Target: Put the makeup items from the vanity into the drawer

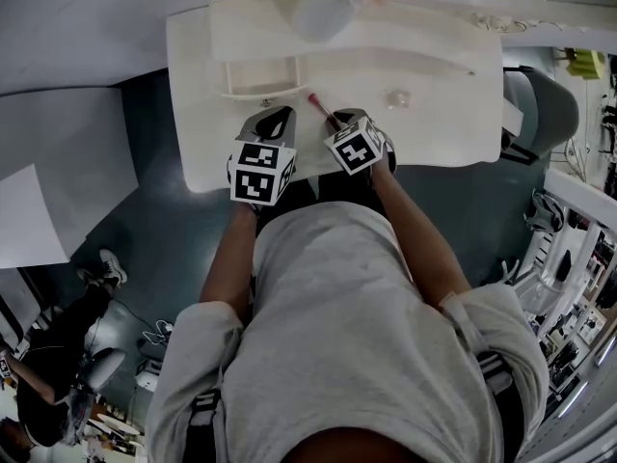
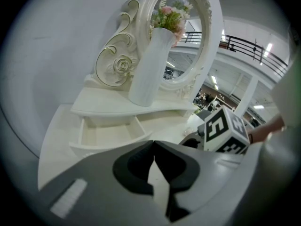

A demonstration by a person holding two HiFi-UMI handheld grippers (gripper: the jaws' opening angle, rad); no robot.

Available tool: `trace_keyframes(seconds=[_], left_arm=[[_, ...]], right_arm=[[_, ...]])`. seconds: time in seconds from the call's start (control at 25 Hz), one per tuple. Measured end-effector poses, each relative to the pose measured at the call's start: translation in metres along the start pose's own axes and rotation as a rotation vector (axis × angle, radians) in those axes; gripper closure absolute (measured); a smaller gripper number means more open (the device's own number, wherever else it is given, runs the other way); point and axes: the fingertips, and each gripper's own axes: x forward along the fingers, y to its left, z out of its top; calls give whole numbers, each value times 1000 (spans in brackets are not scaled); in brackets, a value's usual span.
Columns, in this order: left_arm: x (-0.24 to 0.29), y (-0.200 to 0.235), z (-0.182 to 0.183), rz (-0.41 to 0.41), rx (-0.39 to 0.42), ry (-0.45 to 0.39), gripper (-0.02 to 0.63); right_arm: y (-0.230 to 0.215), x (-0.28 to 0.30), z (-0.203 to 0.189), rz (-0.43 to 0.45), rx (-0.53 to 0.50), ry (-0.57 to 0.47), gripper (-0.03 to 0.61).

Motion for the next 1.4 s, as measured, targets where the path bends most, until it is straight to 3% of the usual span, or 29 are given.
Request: trace_keyframes(seconds=[0.36, 0.8, 1.04, 1.4], left_arm=[[2, 6, 0, 1, -21, -4, 611], [-1, 9, 13, 13, -25, -47, 611], [-1, 11, 20, 22, -11, -65, 611], [-7, 23, 32, 54, -24, -92, 611]], right_arm=[[-1, 0, 2, -11, -23, 6, 532], [-12, -36, 28, -45, -42, -125, 534], [-14, -52, 41, -40, 5, -171, 534], [-6, -67, 76, -16, -56, -232, 534]])
